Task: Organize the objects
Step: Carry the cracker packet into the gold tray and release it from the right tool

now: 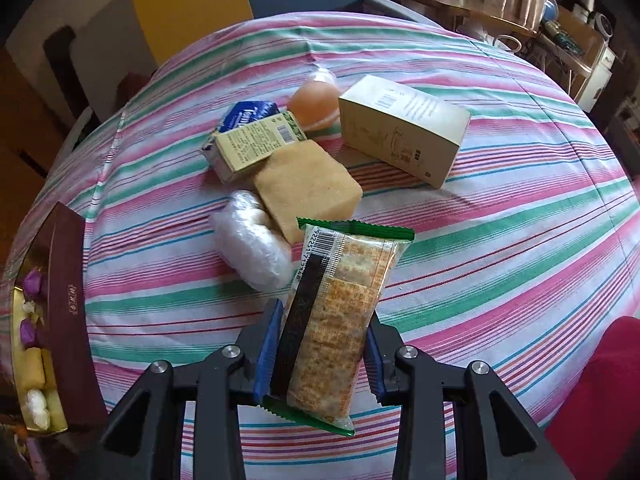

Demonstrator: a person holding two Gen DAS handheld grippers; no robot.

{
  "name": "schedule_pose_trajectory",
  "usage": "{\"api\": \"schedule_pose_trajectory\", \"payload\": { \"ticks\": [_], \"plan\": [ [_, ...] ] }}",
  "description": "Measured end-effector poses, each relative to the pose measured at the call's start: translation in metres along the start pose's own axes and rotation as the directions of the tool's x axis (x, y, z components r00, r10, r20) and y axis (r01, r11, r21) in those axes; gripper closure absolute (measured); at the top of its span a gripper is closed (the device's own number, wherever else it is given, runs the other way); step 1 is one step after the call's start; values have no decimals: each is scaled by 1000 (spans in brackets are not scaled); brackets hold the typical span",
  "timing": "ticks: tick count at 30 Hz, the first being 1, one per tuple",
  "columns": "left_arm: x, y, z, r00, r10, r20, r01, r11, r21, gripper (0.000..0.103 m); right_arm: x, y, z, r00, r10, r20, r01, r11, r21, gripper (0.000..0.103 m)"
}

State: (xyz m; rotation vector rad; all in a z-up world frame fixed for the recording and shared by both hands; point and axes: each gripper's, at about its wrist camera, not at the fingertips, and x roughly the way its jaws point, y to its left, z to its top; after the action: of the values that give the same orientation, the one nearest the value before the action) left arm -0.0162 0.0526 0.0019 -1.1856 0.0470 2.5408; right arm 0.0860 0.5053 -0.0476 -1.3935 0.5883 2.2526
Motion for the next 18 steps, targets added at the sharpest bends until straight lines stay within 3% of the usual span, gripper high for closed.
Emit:
{"api": "schedule_pose_trajectory", "payload": {
  "ticks": [6, 7, 9, 14, 18],
  "plan": [
    [0, 6, -4, 1000, 1, -4, -1, 1000, -18, 61, -28, 59, 19, 990, 113, 83, -104, 990, -100, 65],
    [-1, 8, -4, 1000, 3, -3, -3, 1000, -24, 61, -48, 65, 12, 985, 147, 90, -134, 982, -132, 65],
    [-3, 14, -6, 1000, 7, 3, -7, 999, -39, 61, -50, 108, 15, 973, 213, 92, -189, 959, -213, 65],
    [-11, 43, -10, 998, 56, 9, -54, 993, -108, 61, -54, 213, 7, 938, 347, 18, -307, 852, -424, 65],
    [-19, 73, -18, 994, 106, 8, -103, 979, -178, 61, -37, 291, -17, 919, 383, -93, -368, 750, -549, 65]
  ]
}}
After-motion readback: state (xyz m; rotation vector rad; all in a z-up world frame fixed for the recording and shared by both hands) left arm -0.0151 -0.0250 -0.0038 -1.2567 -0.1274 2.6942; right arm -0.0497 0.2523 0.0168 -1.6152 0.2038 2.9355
